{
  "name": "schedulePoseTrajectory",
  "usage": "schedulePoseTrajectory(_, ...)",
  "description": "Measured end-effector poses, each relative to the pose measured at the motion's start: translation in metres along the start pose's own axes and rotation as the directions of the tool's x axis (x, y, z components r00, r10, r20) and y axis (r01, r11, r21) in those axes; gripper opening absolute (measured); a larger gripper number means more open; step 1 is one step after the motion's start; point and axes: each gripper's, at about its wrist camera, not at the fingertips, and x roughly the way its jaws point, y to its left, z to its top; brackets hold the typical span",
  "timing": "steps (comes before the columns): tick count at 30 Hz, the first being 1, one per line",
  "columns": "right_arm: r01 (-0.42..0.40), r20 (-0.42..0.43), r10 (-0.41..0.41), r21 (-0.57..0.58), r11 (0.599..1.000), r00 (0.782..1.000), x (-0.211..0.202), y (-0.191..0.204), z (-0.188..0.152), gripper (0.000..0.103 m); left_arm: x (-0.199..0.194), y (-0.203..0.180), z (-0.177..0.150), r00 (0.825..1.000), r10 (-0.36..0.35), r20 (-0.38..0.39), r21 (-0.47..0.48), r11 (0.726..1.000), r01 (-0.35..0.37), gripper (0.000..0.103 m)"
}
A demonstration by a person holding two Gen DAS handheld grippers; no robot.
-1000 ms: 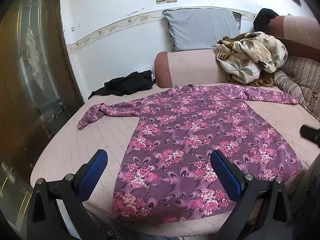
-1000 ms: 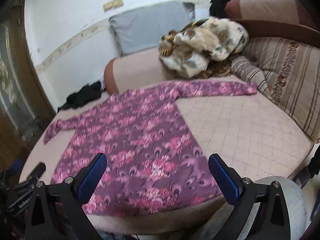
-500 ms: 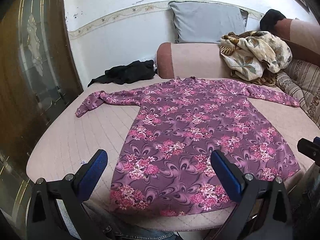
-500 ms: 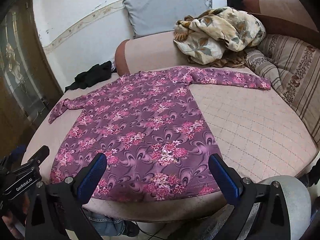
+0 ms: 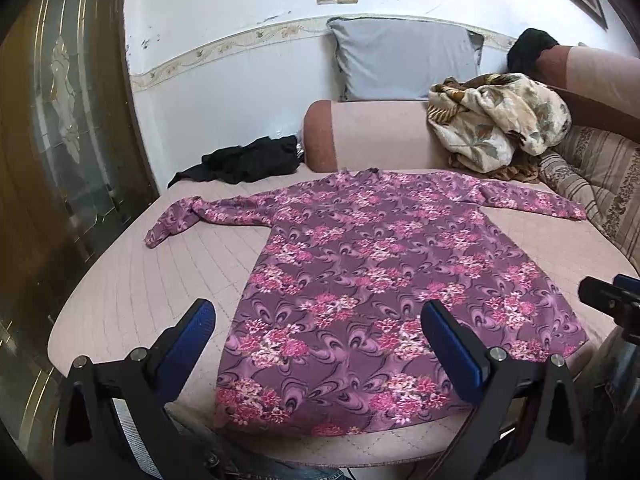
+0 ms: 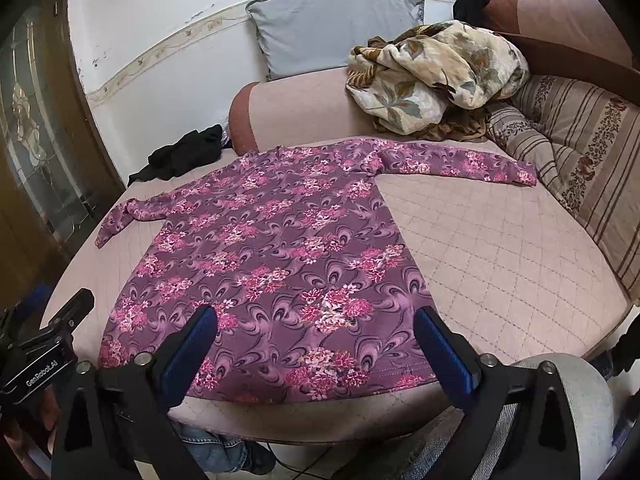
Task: Fold small clothes
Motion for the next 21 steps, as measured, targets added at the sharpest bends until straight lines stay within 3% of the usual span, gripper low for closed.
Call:
schedulePoseTrajectory(6,0.007,-0.007,-0.007,0.013,1.0,1.0,0.001,-0.005,0.0,0.096,0.001,-0.013,-0.001,1.0,0.006,-0.02,0.058,0.998,-0.005,0.102)
schedulePoseTrajectory(21,-0.015,-0.022,0.016,0.046,0.999,1.0,0.006,-0.019,0.002,0.091,0.007,-0.03,0.004,0.999,-0.022,-0.05,0.086,0.996,0.026,0.102)
